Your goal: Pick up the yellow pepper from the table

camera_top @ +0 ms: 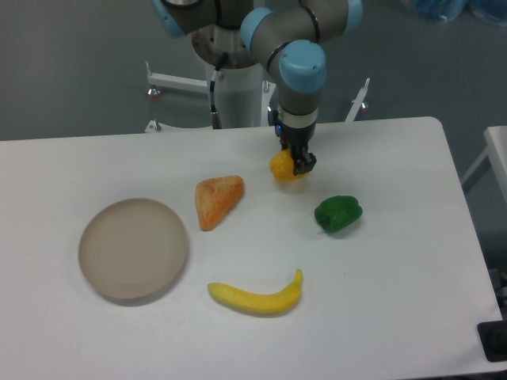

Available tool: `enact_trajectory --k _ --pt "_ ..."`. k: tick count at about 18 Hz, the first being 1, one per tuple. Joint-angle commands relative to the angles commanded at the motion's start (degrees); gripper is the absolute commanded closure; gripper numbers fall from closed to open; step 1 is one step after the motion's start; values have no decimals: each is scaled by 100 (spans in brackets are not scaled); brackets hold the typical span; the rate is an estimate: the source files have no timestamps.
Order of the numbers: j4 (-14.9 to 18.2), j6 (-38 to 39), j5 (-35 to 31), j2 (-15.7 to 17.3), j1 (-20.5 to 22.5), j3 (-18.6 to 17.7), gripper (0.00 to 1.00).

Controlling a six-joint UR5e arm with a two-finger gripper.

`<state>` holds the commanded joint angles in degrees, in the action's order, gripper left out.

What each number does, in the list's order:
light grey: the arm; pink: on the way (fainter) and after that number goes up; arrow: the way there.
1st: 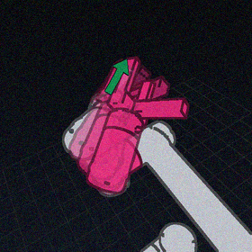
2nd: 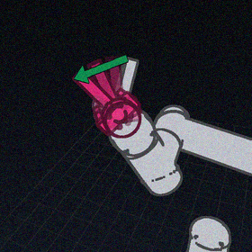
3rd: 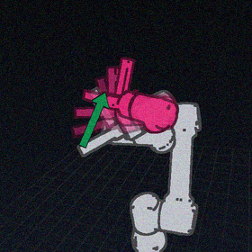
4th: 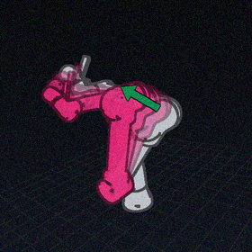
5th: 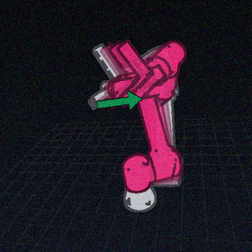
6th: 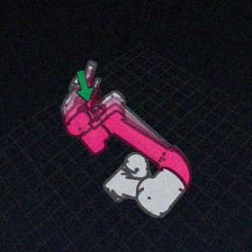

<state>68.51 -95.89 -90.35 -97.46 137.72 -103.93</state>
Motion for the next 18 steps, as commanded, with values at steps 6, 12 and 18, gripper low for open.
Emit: enact_trajectory --k 6,12,18 --pt "1154 17 70 -562 115 1557 65" --pt "1639 97 62 -1327 45 2859 65" --pt "1595 97 88 -1486 -52 2913 65"
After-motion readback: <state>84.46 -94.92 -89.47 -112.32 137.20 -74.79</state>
